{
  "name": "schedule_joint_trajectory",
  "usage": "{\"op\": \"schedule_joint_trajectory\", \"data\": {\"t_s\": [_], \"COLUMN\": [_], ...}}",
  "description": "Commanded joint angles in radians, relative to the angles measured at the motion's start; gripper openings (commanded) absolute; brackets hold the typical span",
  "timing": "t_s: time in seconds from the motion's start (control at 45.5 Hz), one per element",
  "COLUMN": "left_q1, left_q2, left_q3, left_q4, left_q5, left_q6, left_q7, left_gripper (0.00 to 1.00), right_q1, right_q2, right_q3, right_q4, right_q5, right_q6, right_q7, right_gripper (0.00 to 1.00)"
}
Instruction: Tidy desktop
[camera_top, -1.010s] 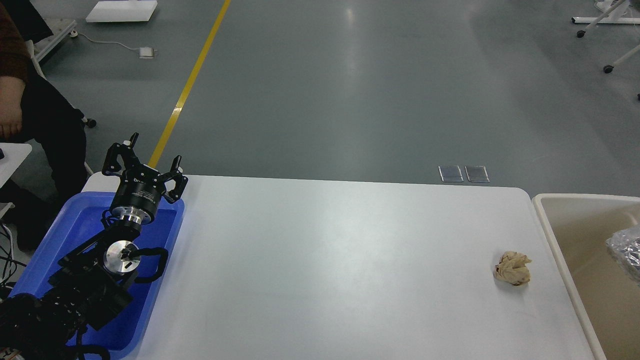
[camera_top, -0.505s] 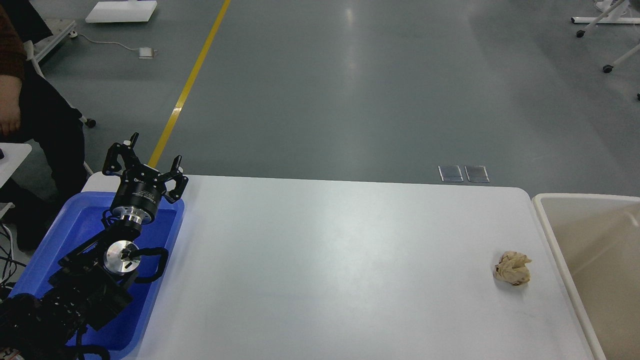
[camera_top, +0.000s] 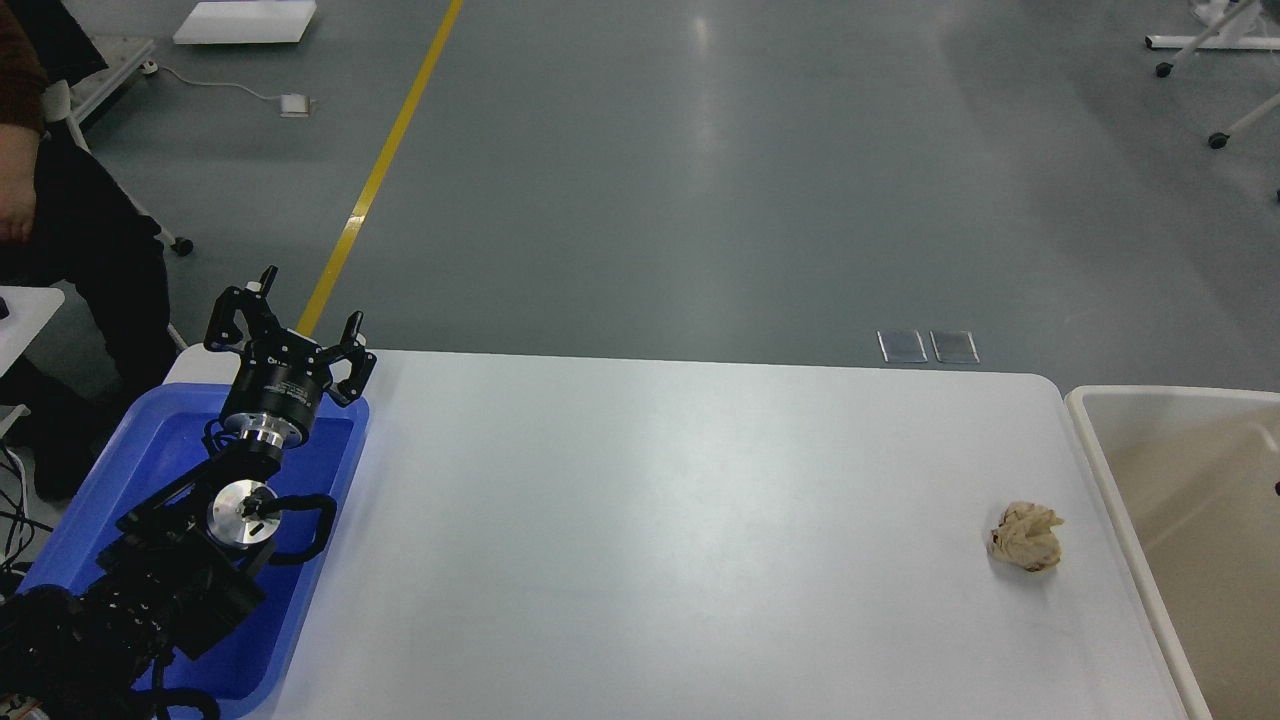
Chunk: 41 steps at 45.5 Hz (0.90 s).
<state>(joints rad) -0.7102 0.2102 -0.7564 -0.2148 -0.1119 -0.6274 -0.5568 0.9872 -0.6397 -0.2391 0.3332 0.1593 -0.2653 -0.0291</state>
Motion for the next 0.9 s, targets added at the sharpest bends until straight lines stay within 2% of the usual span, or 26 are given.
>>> {"op": "schedule_joint_trajectory", "data": {"t_s": [0.0, 0.22, 0.285, 0.439, 0.505, 0.593, 0.659, 0.812, 0.878], "left_q1": [0.0, 0.0, 0.002, 0.0, 0.0, 0.0, 0.0, 0.0, 0.0], "left_q2": [0.0, 0.0, 0.0, 0.0, 0.0, 0.0, 0.0, 0.0, 0.0], "left_q3": [0.0, 0.0, 0.0, 0.0, 0.0, 0.0, 0.0, 0.0, 0.0], "left_q4": [0.0, 0.0, 0.0, 0.0, 0.0, 0.0, 0.0, 0.0, 0.0], "left_q5": [0.0, 0.0, 0.0, 0.0, 0.0, 0.0, 0.0, 0.0, 0.0], "left_q6": [0.0, 0.0, 0.0, 0.0, 0.0, 0.0, 0.0, 0.0, 0.0], "left_q7": [0.0, 0.0, 0.0, 0.0, 0.0, 0.0, 0.0, 0.0, 0.0], "left_gripper": [1.0, 1.0, 1.0, 1.0, 1.0, 1.0, 1.0, 1.0, 1.0], "right_q1": [0.163, 0.229, 0.231, 0.219, 0.205, 0.177, 0.145, 0.073, 0.025], "right_q2": [-0.038, -0.037, -0.04, -0.049, -0.045, -0.031, -0.023, 0.006, 0.029], "right_q3": [0.343, 0.693, 0.797, 0.902, 0.942, 0.989, 1.02, 1.052, 1.057], "right_q4": [-0.002, 0.039, 0.09, 0.246, 0.277, 0.299, 0.314, 0.346, 0.366], "right_q5": [-0.017, -0.15, -0.155, -0.198, -0.228, -0.254, -0.254, -0.254, -0.254], "right_q6": [0.008, 0.009, 0.011, 0.04, 0.051, 0.074, 0.136, 0.187, 0.205], "right_q7": [0.006, 0.006, 0.006, 0.017, 0.063, 0.17, 0.23, 0.267, 0.31], "right_gripper": [0.99, 0.99, 0.99, 0.99, 0.99, 0.99, 0.99, 0.99, 0.99]}}
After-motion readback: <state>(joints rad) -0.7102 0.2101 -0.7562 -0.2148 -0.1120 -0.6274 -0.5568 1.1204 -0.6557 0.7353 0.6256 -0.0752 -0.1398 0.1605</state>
